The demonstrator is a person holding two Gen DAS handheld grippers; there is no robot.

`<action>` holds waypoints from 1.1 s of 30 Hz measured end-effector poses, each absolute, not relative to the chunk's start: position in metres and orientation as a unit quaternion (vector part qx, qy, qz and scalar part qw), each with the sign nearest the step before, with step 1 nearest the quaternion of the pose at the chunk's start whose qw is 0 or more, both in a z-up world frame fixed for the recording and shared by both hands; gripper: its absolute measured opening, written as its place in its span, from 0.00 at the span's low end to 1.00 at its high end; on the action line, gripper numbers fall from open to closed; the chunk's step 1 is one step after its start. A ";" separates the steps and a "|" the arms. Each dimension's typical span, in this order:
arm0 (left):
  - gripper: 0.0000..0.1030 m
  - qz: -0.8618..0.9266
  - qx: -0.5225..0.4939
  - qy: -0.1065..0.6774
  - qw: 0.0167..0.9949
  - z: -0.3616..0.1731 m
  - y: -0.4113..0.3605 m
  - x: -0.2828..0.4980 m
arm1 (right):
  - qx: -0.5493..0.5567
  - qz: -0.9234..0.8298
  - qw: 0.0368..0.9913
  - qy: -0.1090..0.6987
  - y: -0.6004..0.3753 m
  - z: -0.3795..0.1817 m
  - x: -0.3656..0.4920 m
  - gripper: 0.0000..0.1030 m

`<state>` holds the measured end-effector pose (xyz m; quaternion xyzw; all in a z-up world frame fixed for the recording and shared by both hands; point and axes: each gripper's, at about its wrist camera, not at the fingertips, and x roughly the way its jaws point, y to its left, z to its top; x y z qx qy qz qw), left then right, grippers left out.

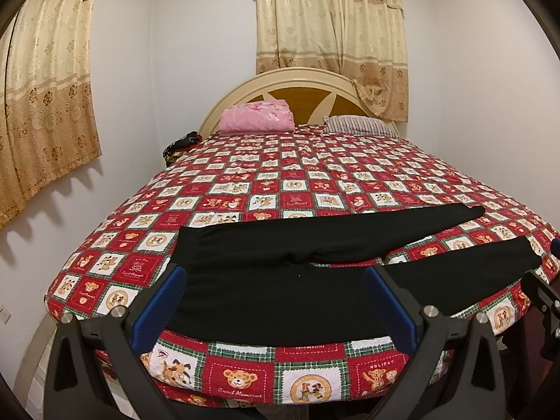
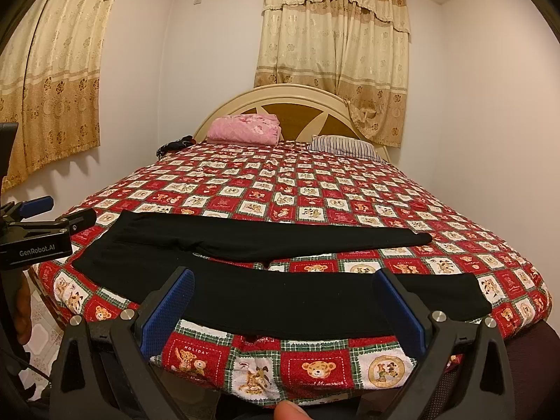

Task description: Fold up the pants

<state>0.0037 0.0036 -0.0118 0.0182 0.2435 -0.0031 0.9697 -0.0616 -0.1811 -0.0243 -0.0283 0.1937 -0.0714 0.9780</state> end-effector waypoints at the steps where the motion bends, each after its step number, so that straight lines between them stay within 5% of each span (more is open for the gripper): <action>1: 1.00 -0.003 0.018 0.244 0.970 -0.013 0.003 0.003 | -0.029 -0.071 0.978 0.194 -0.181 -0.025 -0.061 0.99; 11: 1.00 0.008 0.034 0.267 0.963 -0.041 0.008 0.030 | -0.025 -0.072 0.976 0.204 -0.186 -0.036 -0.053 0.99; 30: 1.00 0.099 0.040 0.370 0.923 -0.105 0.145 0.190 | -0.014 -0.099 0.947 0.307 -0.221 -0.104 0.004 0.99; 33: 0.89 0.082 0.026 0.389 0.917 -0.113 0.154 0.217 | -0.010 -0.106 0.943 0.314 -0.227 -0.108 0.015 0.99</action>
